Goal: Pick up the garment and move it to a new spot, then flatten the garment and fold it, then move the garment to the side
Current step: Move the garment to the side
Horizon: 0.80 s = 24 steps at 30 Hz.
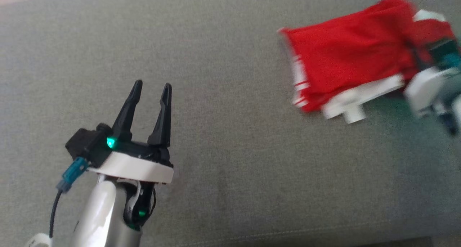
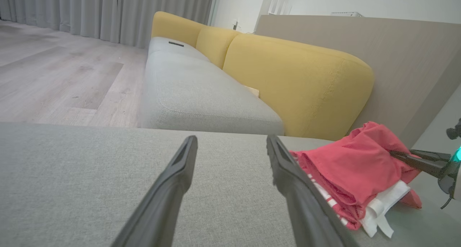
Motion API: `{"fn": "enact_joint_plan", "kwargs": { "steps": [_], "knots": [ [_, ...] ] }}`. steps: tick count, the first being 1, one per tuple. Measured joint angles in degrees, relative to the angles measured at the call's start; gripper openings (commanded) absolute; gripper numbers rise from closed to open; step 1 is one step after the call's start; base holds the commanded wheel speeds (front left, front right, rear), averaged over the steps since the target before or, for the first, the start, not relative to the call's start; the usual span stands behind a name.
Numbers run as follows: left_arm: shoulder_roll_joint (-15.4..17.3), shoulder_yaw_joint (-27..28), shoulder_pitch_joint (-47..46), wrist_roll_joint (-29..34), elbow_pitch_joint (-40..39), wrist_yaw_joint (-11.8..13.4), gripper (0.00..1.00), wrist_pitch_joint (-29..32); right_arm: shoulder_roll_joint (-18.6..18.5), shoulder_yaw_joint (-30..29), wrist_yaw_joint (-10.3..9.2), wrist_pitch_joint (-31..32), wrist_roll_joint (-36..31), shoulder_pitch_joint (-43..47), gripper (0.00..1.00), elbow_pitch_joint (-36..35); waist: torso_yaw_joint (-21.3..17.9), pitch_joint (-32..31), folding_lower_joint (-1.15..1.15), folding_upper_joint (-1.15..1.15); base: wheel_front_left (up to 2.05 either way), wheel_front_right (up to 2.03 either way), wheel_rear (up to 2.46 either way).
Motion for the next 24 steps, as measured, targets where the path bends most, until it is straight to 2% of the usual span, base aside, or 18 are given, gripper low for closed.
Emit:
{"fn": "enact_joint_plan", "kwargs": {
  "steps": [4, 11, 24],
  "knots": [
    [0.0, -0.1, -1.4, 0.0, 0.0, 0.0, 1.00, 0.0, -5.4, -2.6, 0.00, 1.8, 1.8, -0.5, 0.00, -0.2, -0.1, 2.4, 0.00, 0.00, 0.00, 0.00, 0.00],
    [0.0, -0.2, -3.8, 0.1, 0.0, 0.0, 1.00, 0.0, -9.9, -11.6, 0.00, 3.6, 1.1, -2.1, 0.00, 2.7, 1.1, 7.1, 0.00, 0.00, 0.00, 0.00, 0.00],
    [0.0, -0.4, -4.9, 0.1, 0.0, 0.0, 1.00, 0.0, -8.2, -18.5, 0.00, 6.5, -4.6, -2.2, 0.00, 3.9, 2.2, 9.7, 0.00, 0.00, 0.00, 0.00, 0.00]
  ]
}}
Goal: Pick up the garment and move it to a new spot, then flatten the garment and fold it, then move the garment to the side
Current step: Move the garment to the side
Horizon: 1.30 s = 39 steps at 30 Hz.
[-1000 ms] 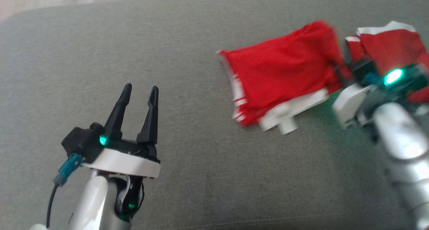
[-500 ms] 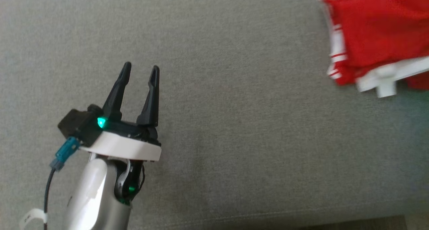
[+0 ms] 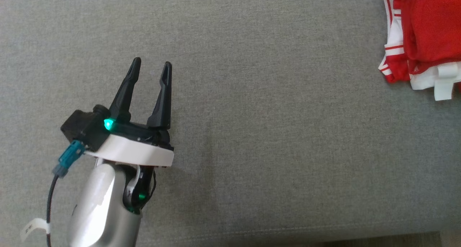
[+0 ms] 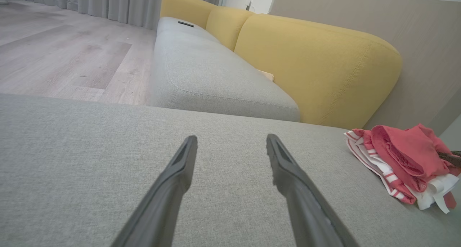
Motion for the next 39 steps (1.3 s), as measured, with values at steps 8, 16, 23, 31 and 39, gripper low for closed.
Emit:
{"fn": "enact_joint_plan", "kwargs": {
  "steps": [8, 16, 23, 31, 39],
  "knots": [
    [0.0, -0.4, 0.0, 0.4, 1.3, 0.0, 1.00, 0.0, 2.5, -4.2, 0.00, 3.0, -1.3, 1.3, 1.00, -0.9, -0.5, -0.4, 0.00, 0.00, 0.00, 0.00, 0.00],
    [0.0, -0.1, 0.0, 0.4, 2.0, 0.0, 1.00, 0.0, 5.0, -5.3, 0.00, 2.8, -2.7, 2.9, 1.00, -5.4, -0.9, -3.6, -0.01, 0.00, 0.00, 0.00, 0.00],
    [0.0, 0.4, 1.0, -0.5, 1.8, 0.0, 1.00, 0.0, 9.1, -4.9, 0.00, -1.0, -0.1, 3.7, 1.00, -11.7, -1.4, -7.7, -0.01, 0.00, 0.00, 0.00, 0.00],
    [0.0, 2.4, 4.5, -1.2, 0.0, 0.0, 1.00, 0.0, 17.2, -3.4, 0.00, -7.7, 4.6, 10.7, 1.00, -22.9, -1.6, -12.8, -0.01, 0.00, 0.00, 0.00, 0.00],
    [0.0, 3.8, 6.6, -1.6, -1.5, 0.0, 1.00, 0.0, 26.8, -4.1, 0.00, -13.0, 10.1, 20.2, 1.00, -29.8, -1.2, -16.2, -0.01, 0.00, 0.00, 0.00, 0.00]
  ]
}}
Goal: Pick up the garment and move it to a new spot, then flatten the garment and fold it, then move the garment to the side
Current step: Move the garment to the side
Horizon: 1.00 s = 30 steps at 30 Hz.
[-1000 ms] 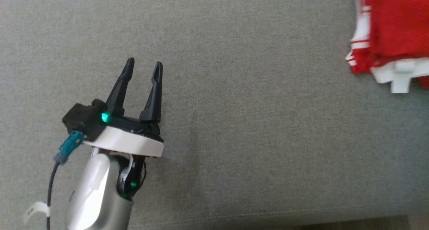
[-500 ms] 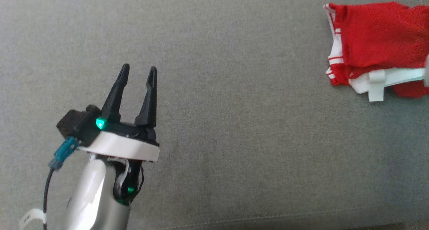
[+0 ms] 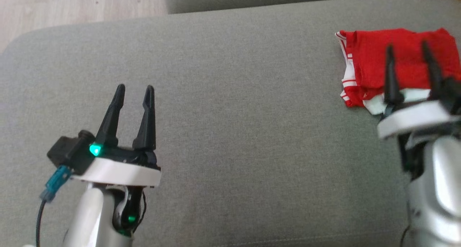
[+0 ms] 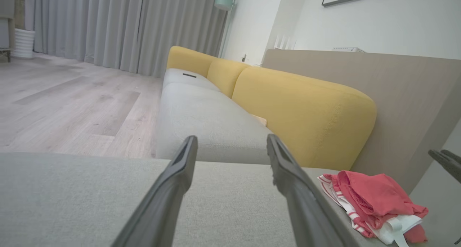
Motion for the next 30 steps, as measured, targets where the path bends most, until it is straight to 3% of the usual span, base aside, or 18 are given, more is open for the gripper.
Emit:
{"fn": "enact_joint_plan", "kwargs": {
  "steps": [6, 17, 30],
  "knots": [
    [0.0, 0.0, 2.5, -0.5, 0.7, 0.0, 1.00, 0.0, 3.3, 0.6, 0.00, -4.0, 1.2, 6.5, 1.00, 0.1, 0.4, -1.4, 0.00, 0.00, 0.00, 0.00, 0.00],
    [0.0, 0.3, 6.6, -1.4, 2.7, 0.5, 1.00, 0.0, 4.2, 3.4, 0.00, -8.4, 3.7, 13.5, 1.00, 2.5, 1.0, -4.4, 0.00, 0.00, 0.00, 0.00, 0.00],
    [0.0, 0.3, 8.2, -1.3, 2.1, 2.1, 1.00, 0.0, 4.3, 3.9, 0.00, -8.9, 4.9, 13.8, 1.00, 2.0, 0.6, -4.7, 0.00, 0.00, 0.00, 0.00, 0.00]
  ]
}}
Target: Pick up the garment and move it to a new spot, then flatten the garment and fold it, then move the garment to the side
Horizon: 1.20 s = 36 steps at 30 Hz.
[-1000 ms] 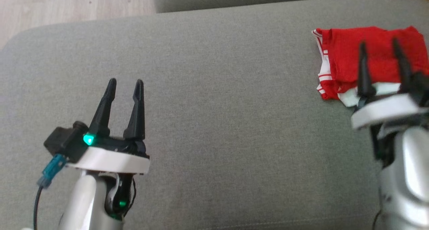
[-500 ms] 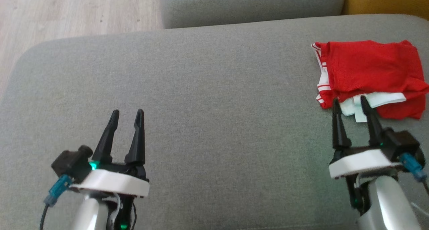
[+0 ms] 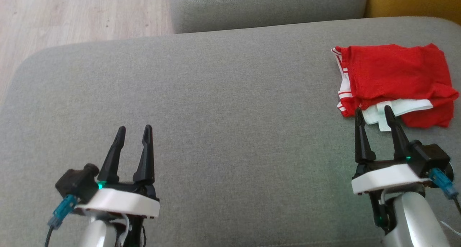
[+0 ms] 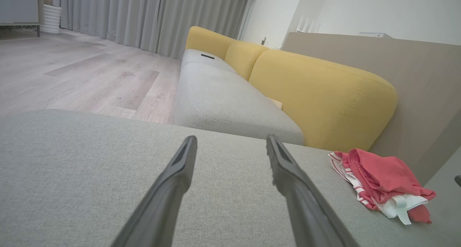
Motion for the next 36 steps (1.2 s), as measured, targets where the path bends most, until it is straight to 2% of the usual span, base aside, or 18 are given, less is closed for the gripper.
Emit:
{"fn": "enact_joint_plan", "kwargs": {
  "steps": [8, 24, 25, 30, 36],
  "knots": [
    [0.0, 0.1, 0.0, 1.2, -0.1, 0.9, 1.00, 0.0, 0.0, 0.0, 0.00, 0.0, 0.3, 0.0, 1.00, -0.6, -0.4, -0.2, 0.00, 0.00, 0.00, 0.00, 0.00],
    [0.0, 2.1, 0.0, -0.7, -1.0, 2.8, 1.00, 0.0, 0.0, 0.3, 0.00, 0.0, 0.9, 0.2, 1.00, -0.7, -0.5, 0.0, 0.00, 0.00, 0.00, 0.00, 0.00],
    [0.0, 2.0, 0.0, -0.7, -0.6, 3.0, 0.00, 0.0, 0.0, 0.3, 0.00, 0.0, 0.9, 0.2, 0.00, -0.4, -0.5, 0.0, 0.00, 0.00, 0.00, 0.00, 0.00],
    [-0.2, 1.7, 2.6, -1.1, 3.7, 3.0, 0.00, 0.1, 0.3, 0.3, 0.00, 0.3, 1.4, 3.4, 0.00, 3.6, -0.5, -0.1, 0.00, 0.00, 0.00, 0.00, 0.00],
    [-0.2, 1.8, 3.1, -4.6, 4.0, 2.9, 0.00, 1.1, 0.3, 0.1, 0.00, 1.2, 5.3, 4.1, 0.00, 3.7, -0.4, -0.2, 0.00, 0.00, 0.00, 0.00, 0.00]
  ]
}}
